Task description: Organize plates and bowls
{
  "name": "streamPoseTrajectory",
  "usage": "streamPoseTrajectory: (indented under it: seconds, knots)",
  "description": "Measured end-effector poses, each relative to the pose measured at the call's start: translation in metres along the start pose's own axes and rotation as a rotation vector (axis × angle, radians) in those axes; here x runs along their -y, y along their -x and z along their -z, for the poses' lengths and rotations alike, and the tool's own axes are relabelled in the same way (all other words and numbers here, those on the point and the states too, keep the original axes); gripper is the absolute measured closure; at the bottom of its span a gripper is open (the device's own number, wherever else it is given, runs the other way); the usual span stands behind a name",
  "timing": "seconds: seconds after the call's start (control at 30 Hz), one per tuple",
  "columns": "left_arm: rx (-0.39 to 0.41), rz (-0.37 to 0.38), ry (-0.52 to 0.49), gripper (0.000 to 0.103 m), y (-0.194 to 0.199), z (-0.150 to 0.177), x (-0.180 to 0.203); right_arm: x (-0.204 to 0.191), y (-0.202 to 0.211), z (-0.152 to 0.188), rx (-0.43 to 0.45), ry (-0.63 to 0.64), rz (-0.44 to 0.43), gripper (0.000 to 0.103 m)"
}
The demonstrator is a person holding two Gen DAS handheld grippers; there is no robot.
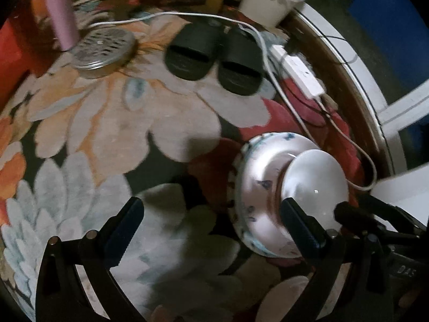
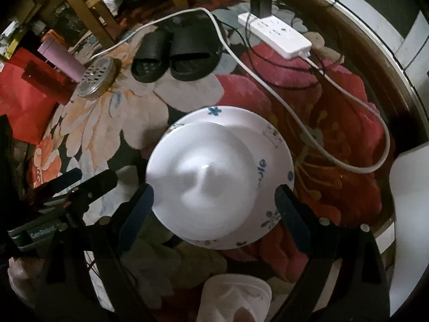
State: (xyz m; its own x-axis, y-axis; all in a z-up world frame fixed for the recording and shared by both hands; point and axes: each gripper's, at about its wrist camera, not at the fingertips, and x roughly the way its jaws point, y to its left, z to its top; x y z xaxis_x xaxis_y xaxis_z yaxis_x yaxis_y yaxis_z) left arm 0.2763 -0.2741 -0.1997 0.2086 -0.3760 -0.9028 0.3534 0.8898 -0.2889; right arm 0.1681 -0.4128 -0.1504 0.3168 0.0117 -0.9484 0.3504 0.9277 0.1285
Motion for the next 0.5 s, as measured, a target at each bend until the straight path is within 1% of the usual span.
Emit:
streamPoseTrajectory:
  seconds: [0.07,0.13,0.17,0.2,0.27,0.3,0.4,0.5]
  knots:
    - [0.005,-0.017,0.025,0.001,0.003,0.002,-0.007,-0.005,0.001,0.0,0.013,0.016,0.0,0.011]
    - [-0.011,-0.041,0.056,0.001,0.005,0.004,-0.016,-0.011,0.001,0.0,0.017,0.023,0.01,0.011]
    - [-0.027,-0.076,0.069,0.001,0.006,0.004,-0.021,-0.013,0.001,-0.001,0.015,0.026,0.028,0.011]
    - [-0.037,-0.094,0.077,0.001,0.006,0.005,-0.025,-0.017,0.001,-0.001,0.02,0.034,0.046,0.011]
    - [-0.033,-0.068,0.092,0.001,0.01,0.009,-0.034,-0.022,0.002,0.0,0.032,0.046,0.039,0.011]
    - [-0.035,-0.071,0.095,0.001,0.011,0.011,-0.037,-0.025,0.002,0.001,0.031,0.049,0.033,0.011]
    - [-0.014,-0.139,0.083,0.001,0.018,0.016,-0.043,-0.033,0.0,0.002,0.029,0.061,0.022,0.011]
    - [-0.004,-0.139,0.082,0.001,0.023,0.019,-0.051,-0.04,-0.003,0.003,0.022,0.072,0.014,0.011]
